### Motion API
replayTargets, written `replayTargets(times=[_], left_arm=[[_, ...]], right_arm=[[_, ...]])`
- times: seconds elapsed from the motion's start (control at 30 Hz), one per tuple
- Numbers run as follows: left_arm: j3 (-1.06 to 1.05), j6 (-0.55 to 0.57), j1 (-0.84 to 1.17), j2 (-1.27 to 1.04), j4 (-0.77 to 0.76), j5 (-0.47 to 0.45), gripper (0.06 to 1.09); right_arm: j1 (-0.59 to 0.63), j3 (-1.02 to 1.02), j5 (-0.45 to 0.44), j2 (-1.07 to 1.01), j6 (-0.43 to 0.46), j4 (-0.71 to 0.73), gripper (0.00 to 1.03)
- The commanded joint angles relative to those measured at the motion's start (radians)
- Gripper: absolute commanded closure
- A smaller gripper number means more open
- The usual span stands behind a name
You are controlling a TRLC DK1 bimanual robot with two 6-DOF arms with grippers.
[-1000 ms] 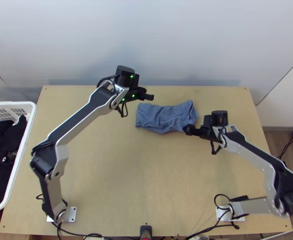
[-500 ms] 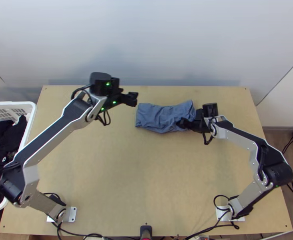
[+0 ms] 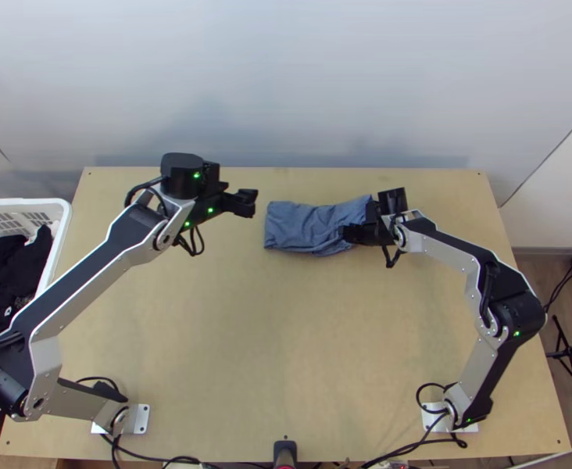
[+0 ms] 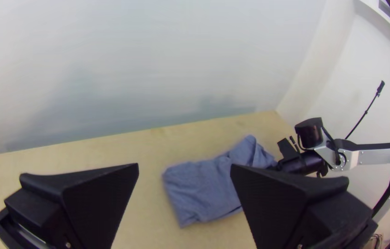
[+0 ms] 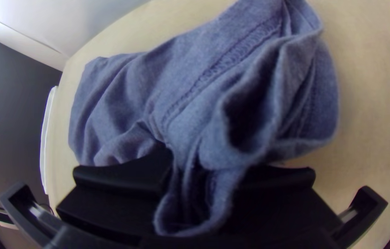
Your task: Fold the t-shirt
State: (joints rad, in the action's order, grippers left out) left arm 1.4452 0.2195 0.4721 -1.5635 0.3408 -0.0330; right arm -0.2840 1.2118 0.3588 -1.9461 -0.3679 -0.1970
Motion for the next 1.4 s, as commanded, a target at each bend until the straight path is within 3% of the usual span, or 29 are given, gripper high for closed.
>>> replayTargets(times=[0.0, 0.13, 0.5, 0.9, 1.37], left_arm=[[-0.040, -0.005, -0.032, 0.034, 0.000, -0.001, 0.12], [-0.068, -0.006, -0.038, 0.053, 0.000, -0.001, 0.12], [-0.120, -0.005, -0.039, 0.076, 0.000, -0.002, 0.12], [-0.157, 0.000, -0.055, 0.097, -0.002, -0.001, 0.12], [-0.207, -0.002, -0.067, 0.135, -0.002, -0.001, 0.12]], right_arm=[[0.069, 0.038, -0.058, -0.010, 0.044, -0.024, 1.00], [0.160, 0.054, -0.104, 0.015, 0.090, -0.021, 1.00], [0.410, 0.164, -0.107, -0.014, 0.204, -0.038, 1.00], [0.603, 0.273, -0.158, -0.123, 0.294, -0.025, 1.00], [0.683, 0.546, -0.248, -0.344, 0.327, -0.022, 1.00]])
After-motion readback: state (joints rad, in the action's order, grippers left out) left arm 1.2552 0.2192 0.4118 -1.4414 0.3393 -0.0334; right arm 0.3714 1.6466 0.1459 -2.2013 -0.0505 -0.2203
